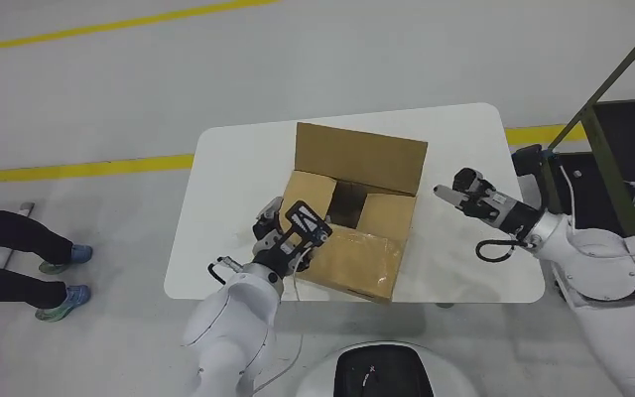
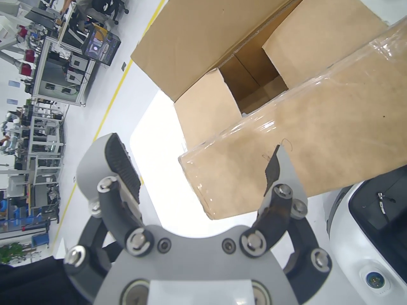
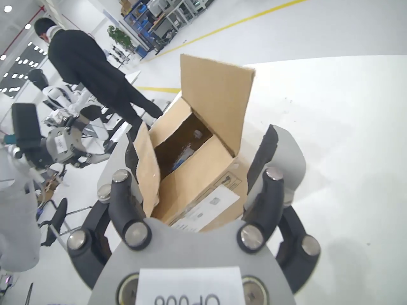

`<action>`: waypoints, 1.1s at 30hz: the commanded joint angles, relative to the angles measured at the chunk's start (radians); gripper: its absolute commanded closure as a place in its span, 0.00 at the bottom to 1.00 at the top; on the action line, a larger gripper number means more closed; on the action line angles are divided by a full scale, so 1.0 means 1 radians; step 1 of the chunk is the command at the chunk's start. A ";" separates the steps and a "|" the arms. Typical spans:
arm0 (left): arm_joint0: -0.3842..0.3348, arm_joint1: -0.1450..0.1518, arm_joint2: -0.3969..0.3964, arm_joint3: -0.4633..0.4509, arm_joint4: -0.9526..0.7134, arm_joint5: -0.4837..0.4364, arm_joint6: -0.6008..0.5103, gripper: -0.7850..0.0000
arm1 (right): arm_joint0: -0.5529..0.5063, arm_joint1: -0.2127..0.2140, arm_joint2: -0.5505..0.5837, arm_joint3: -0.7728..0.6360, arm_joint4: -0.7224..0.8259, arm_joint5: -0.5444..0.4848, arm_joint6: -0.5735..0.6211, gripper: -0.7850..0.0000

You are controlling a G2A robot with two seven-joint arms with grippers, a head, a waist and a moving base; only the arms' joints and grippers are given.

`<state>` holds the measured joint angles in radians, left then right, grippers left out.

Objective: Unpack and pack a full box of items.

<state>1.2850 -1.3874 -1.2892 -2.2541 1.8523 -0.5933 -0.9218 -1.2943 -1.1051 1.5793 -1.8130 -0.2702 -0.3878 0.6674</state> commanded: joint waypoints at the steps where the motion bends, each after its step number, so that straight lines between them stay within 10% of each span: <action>1: 0.022 0.003 -0.019 -0.015 0.000 0.002 0.005 0.00 | -0.034 0.003 -0.001 -0.015 0.054 -0.032 0.041 0.60; 13: 0.057 0.014 -0.050 -0.052 0.018 0.021 0.030 0.00 | -0.036 0.004 -0.144 0.004 0.019 -0.102 0.118 0.51; 15: 0.055 0.015 -0.048 -0.053 0.023 0.023 0.032 0.00 | -0.025 0.005 -0.163 0.012 -0.021 -0.089 0.127 0.35; 26: 0.044 0.020 -0.024 -0.040 0.046 0.020 0.037 0.00 | 0.020 -0.001 -0.275 0.045 -0.063 -0.094 0.118 0.20; 33: 0.045 0.023 -0.022 -0.039 0.048 0.027 0.039 0.00 | 0.048 0.002 -0.307 0.045 -0.035 -0.129 0.166 0.38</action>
<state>1.3295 -1.3650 -1.3117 -2.2930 1.8997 -0.5672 -0.8837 -1.2508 -1.1042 1.2785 -1.7668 -0.3129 -0.5115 0.8154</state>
